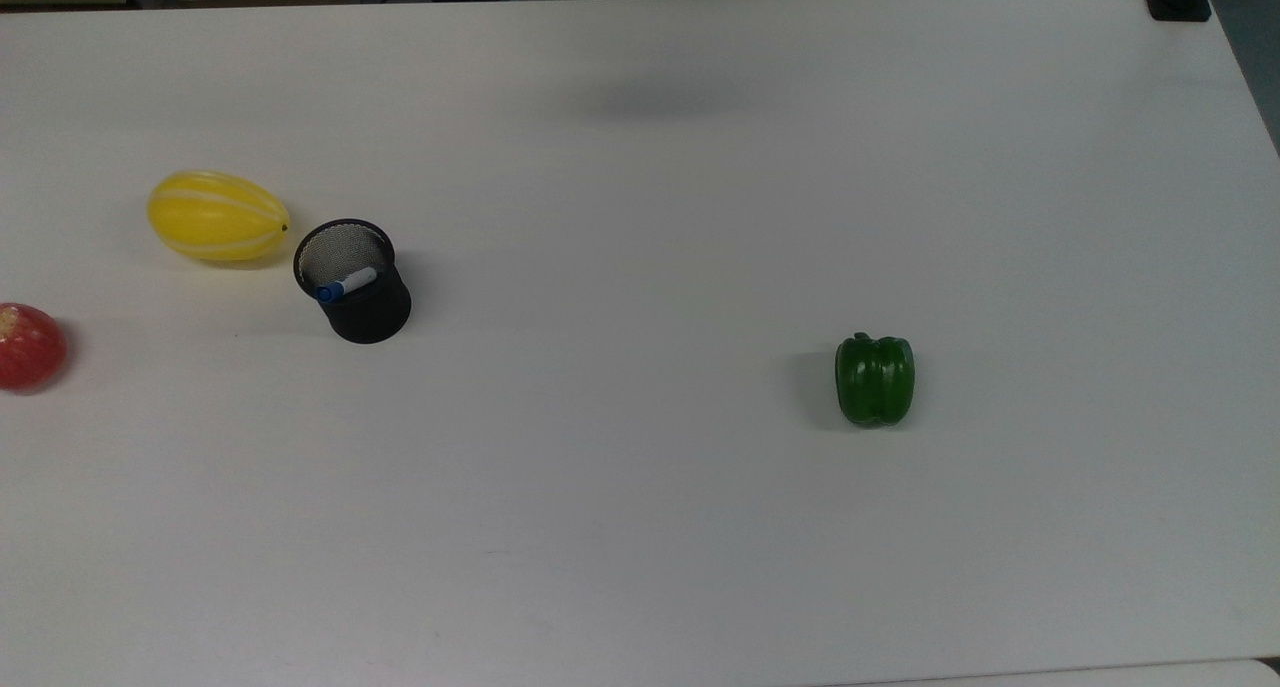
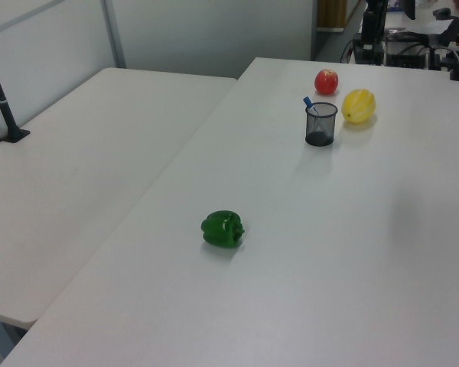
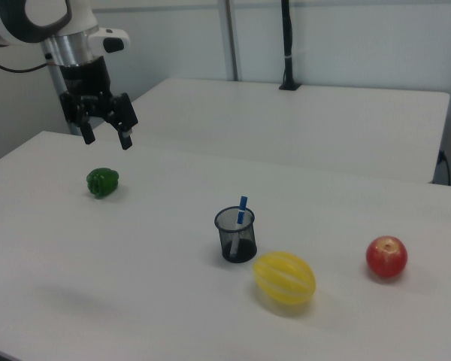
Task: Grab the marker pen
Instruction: 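Move the open gripper toward the black mesh pen cup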
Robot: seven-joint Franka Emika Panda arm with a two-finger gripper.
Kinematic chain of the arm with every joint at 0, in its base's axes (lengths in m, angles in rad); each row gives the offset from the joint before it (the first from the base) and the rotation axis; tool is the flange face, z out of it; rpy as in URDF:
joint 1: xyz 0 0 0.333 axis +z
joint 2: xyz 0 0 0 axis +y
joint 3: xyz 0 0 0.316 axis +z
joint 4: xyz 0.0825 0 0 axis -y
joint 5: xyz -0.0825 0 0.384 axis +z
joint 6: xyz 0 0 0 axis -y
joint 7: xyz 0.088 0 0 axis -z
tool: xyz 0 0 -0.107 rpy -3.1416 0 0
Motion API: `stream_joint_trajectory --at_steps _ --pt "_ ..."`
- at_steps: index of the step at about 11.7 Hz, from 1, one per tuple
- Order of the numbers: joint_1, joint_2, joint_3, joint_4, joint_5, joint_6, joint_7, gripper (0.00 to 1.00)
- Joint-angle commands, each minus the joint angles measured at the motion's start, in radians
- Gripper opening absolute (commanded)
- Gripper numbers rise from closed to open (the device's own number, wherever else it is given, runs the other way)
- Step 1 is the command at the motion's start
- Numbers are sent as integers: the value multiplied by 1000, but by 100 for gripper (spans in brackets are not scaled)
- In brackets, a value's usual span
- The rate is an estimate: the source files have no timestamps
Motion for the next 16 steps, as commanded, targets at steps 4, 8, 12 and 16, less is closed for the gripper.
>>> stream_joint_trajectory --at_steps 4,8,12,16 --pt "11 -5 0 7 -5 -36 -16 100" --pt "5 -2 -9 10 -5 -55 -37 100" --pt "-42 1 -17 26 -5 -62 -98 100" --pt "-130 109 -17 117 6 9 -109 100"
